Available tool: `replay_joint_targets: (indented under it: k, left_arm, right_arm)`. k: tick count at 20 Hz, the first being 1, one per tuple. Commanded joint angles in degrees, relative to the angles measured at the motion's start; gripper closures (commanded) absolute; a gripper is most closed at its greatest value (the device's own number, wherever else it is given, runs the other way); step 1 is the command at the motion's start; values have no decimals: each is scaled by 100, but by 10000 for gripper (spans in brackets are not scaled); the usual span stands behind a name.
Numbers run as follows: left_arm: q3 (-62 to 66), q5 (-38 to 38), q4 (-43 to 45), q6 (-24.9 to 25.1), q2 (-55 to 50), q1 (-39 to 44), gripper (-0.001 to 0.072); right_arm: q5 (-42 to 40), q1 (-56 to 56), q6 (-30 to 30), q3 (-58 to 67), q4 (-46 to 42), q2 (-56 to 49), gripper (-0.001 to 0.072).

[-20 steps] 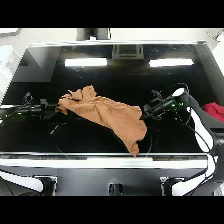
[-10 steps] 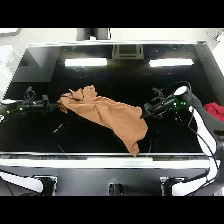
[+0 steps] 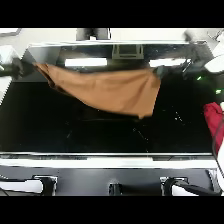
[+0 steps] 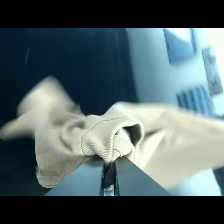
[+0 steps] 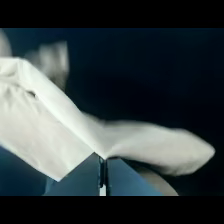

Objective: Fold the clothes and pants, and hang the long-sleeved shirts on hangers.

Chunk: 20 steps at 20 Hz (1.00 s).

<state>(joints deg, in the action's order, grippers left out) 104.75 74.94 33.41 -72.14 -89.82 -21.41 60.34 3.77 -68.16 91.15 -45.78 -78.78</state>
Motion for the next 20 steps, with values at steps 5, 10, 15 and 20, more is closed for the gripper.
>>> replay_joint_targets:
  k: [5,10,15,20]
  left_arm:
    - [1543,726,658,-1447,1952,22,690]
    - [1237,1165,2343,-2618,3779,-39,690]
    - [944,1550,2339,-2702,3517,-28,690]
    - [-391,1333,2387,-1777,2105,234,689]
  right_arm:
    - [651,-2,-330,1609,-247,1506,683]
    - [979,-2,-1296,1685,-1550,2957,684]
    - [1161,-4,-1847,1681,-1974,2570,683]
    - [1683,-4,-1797,1609,-1545,586,682]
